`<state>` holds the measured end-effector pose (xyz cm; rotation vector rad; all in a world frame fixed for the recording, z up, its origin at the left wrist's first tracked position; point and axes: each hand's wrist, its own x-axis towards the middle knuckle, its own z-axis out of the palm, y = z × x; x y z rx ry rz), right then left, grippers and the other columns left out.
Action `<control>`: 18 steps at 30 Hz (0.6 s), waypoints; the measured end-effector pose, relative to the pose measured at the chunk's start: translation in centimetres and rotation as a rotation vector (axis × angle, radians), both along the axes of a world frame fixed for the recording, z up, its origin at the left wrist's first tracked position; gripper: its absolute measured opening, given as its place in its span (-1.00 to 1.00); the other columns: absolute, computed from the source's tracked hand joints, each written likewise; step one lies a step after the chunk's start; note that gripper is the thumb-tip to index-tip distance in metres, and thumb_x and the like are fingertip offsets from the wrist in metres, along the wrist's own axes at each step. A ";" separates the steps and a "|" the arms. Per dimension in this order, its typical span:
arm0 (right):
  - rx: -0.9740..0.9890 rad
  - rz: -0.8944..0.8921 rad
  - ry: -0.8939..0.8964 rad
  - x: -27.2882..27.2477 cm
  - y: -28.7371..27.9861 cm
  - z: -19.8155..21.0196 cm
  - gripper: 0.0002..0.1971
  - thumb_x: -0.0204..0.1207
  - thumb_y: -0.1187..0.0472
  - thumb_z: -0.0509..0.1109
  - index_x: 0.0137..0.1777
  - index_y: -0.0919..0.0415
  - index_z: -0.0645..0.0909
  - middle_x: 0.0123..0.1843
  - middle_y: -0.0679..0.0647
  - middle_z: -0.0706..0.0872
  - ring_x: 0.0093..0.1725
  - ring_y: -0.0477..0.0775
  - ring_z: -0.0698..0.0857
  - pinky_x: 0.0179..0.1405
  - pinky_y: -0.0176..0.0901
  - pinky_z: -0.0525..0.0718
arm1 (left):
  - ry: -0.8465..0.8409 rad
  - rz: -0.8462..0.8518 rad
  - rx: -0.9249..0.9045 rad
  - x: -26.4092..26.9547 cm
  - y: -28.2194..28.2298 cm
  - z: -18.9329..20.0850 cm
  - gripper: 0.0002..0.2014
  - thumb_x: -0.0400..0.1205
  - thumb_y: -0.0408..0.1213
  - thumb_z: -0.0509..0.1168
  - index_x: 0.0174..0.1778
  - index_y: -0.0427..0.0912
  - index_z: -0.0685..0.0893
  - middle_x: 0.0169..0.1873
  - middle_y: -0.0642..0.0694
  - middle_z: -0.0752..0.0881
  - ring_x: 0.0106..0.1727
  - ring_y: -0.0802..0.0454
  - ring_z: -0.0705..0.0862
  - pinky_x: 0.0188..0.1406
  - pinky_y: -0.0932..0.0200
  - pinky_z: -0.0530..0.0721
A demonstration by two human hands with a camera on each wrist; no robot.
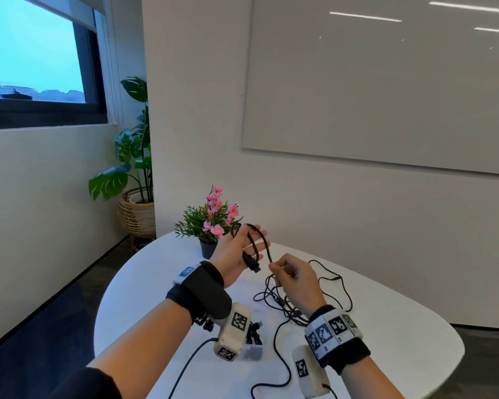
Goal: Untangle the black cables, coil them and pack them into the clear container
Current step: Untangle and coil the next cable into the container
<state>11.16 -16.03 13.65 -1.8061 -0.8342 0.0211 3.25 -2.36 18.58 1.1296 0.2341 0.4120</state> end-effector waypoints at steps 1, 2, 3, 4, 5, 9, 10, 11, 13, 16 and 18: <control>-0.013 0.017 -0.031 -0.2 0.2 -0.1 -0.77 0.54 0.16 0.40 -0.36 0.09 0.56 -0.58 -0.06 0.60 -0.57 -0.19 0.49 -0.48 -0.40 0.44 | -0.002 -0.011 -0.018 0.1 0.1 -0.1 -0.63 0.78 -0.10 -0.07 0.27 -0.21 0.55 0.13 -0.13 0.73 0.12 -0.07 0.73 0.14 -0.10 0.59; -0.018 0.045 -0.034 -0.4 0.4 -0.1 -0.77 0.54 0.16 0.41 -0.37 0.06 0.57 -0.57 -0.05 0.61 -0.57 -0.19 0.50 -0.47 -0.41 0.45 | -0.001 -0.017 -0.045 0.1 0.2 -0.1 -0.63 0.78 -0.09 -0.07 0.24 -0.17 0.56 0.08 -0.11 0.74 0.11 -0.07 0.74 0.07 -0.11 0.59; -0.023 0.083 -0.026 -0.6 0.5 -0.1 -0.77 0.53 0.16 0.42 -0.36 0.05 0.59 -0.57 -0.04 0.62 -0.56 -0.18 0.52 -0.45 -0.41 0.47 | -0.001 -0.015 -0.083 0.1 0.3 -0.2 -0.64 0.77 -0.07 -0.06 0.20 -0.14 0.57 -0.01 -0.09 0.74 0.10 -0.09 0.75 0.01 -0.11 0.58; -0.030 0.124 -0.015 -0.9 0.5 -0.1 -0.79 0.54 0.15 0.41 -0.35 0.04 0.62 -0.57 -0.04 0.63 -0.56 -0.17 0.52 -0.44 -0.40 0.47 | 0.001 -0.002 -0.109 0.1 0.4 -0.3 -0.66 0.77 -0.06 -0.05 0.15 -0.12 0.58 -0.12 -0.07 0.71 0.06 -0.11 0.76 -0.01 -0.10 0.58; -0.046 0.158 -0.003 -1.2 0.6 -0.2 -0.80 0.55 0.13 0.40 -0.32 0.03 0.64 -0.58 -0.03 0.63 -0.58 -0.17 0.52 -0.44 -0.40 0.46 | -0.003 0.020 -0.129 0.2 0.5 -0.4 -0.67 0.76 -0.05 -0.03 0.10 -0.12 0.58 -0.24 -0.06 0.66 -0.03 -0.10 0.77 -0.02 -0.10 0.59; -0.141 0.272 0.108 -1.7 0.0 -0.3 -0.74 0.59 0.02 0.33 -0.19 0.14 0.75 -0.67 -0.09 0.47 -0.63 -0.16 0.39 -0.51 -0.41 0.38 | -0.061 0.166 -0.182 0.3 0.9 -0.4 -0.70 0.77 -0.06 -0.02 0.03 -0.14 0.55 -0.42 -0.02 0.47 -0.55 0.11 0.46 -0.46 0.16 0.56; -0.179 0.293 0.106 -1.7 -0.3 -0.1 -0.72 0.58 0.03 0.35 -0.21 0.19 0.76 -0.65 -0.10 0.46 -0.62 -0.15 0.36 -0.50 -0.40 0.36 | -0.056 0.220 -0.143 0.3 1.2 -0.4 -0.69 0.77 -0.06 0.00 0.07 -0.17 0.55 -0.43 -0.02 0.45 -0.60 0.13 0.39 -0.56 0.23 0.46; -0.215 0.306 0.095 -1.7 -0.7 0.2 -0.75 0.56 0.08 0.38 -0.21 0.22 0.77 -0.59 -0.06 0.49 -0.58 -0.14 0.37 -0.48 -0.38 0.36 | -0.031 0.274 -0.068 0.4 1.6 -0.6 -0.69 0.76 -0.07 0.02 0.09 -0.20 0.57 -0.44 -0.03 0.45 -0.62 0.14 0.34 -0.61 0.27 0.37; -0.235 0.333 0.070 -1.6 -1.3 1.2 -0.84 0.53 0.21 0.40 -0.15 0.27 0.77 -0.46 -0.01 0.63 -0.50 -0.18 0.49 -0.41 -0.39 0.43 | 0.039 0.364 0.161 0.7 2.2 -1.1 -0.71 0.74 -0.09 0.08 0.02 -0.21 0.61 -0.47 -0.03 0.49 -0.64 0.12 0.30 -0.64 0.28 0.28; -0.266 0.342 -0.081 -1.5 -1.4 3.0 -0.87 0.52 0.25 0.40 -0.05 0.20 0.78 -0.28 -0.12 0.76 -0.35 -0.29 0.65 -0.27 -0.47 0.55 | 0.123 0.407 0.746 1.3 2.1 -2.2 -0.71 0.68 -0.08 0.19 -0.19 -0.17 0.67 -0.50 0.00 0.59 -0.60 0.12 0.42 -0.55 0.21 0.39; -0.243 0.301 -0.231 -1.3 -1.1 3.8 -0.91 0.47 0.24 0.46 -0.09 0.15 0.80 -0.23 -0.17 0.77 -0.22 -0.30 0.69 -0.16 -0.52 0.56 | 0.217 0.330 1.191 1.8 1.5 -2.9 -0.66 0.68 0.00 0.15 -0.18 -0.14 0.70 -0.43 -0.04 0.68 -0.44 0.06 0.58 -0.35 0.13 0.54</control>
